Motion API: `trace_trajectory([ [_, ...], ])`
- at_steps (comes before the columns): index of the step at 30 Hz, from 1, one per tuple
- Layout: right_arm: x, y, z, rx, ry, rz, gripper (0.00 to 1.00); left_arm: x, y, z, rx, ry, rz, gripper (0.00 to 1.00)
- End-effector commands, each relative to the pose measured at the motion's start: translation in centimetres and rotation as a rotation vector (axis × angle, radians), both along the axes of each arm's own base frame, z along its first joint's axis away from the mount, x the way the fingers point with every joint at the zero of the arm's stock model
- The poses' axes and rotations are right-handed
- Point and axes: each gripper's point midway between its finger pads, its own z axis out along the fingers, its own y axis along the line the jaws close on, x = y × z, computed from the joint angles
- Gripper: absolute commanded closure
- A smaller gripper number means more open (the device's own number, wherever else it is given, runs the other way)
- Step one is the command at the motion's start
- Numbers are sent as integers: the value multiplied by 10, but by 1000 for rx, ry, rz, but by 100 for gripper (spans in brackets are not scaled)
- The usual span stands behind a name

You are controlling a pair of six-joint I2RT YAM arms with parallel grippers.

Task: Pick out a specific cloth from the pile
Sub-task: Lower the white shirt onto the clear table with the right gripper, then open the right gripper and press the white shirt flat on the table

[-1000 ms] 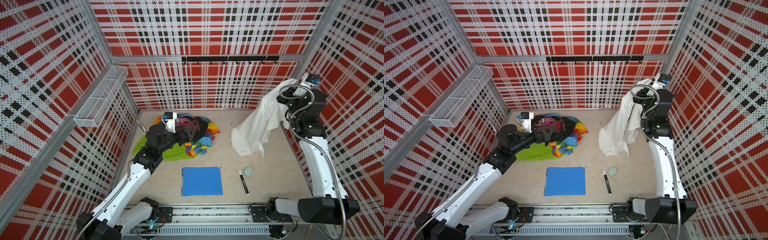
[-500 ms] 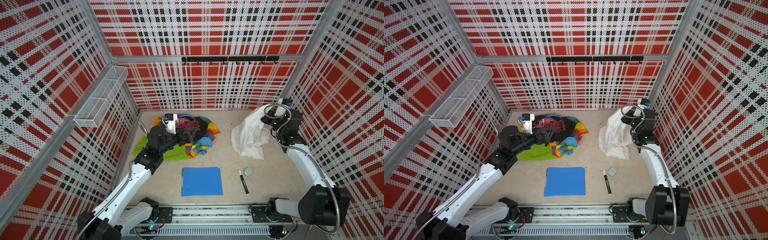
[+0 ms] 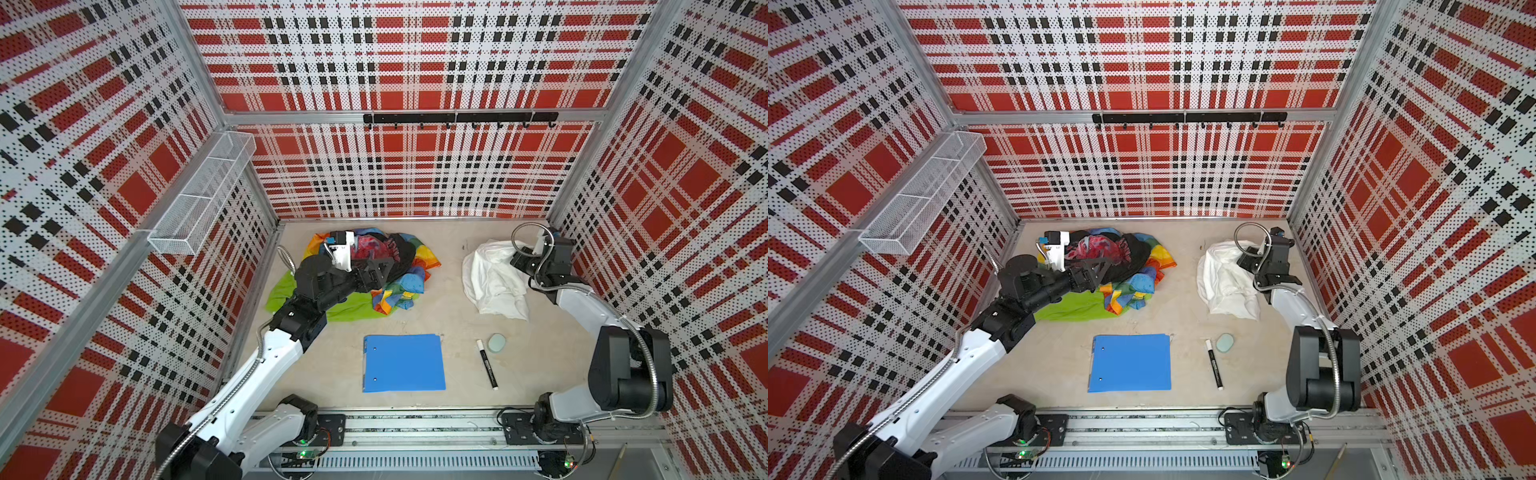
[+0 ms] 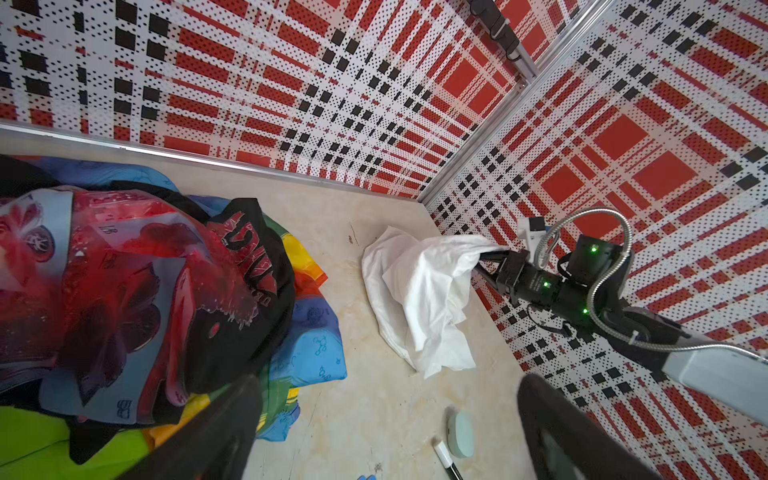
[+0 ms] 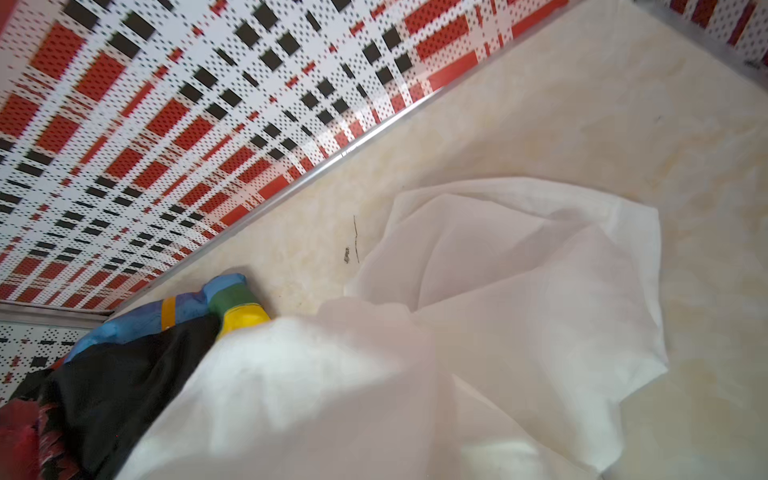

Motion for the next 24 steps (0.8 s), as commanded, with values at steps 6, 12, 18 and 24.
trace_trajectory([
  [6, 7, 10, -75, 46, 110, 9, 100, -2, 5, 9, -31, -29, 14, 1],
  [12, -18, 15, -107, 42, 181, 8, 92, -4, 11, 8, -27, -34, 36, 1],
  [18, -37, 7, -64, -20, 112, -10, 62, -2, 13, 6, -29, -26, 40, 1],
  [24, -53, -4, 8, -103, 0, -42, 43, -2, 13, 5, -46, -26, 42, 1],
])
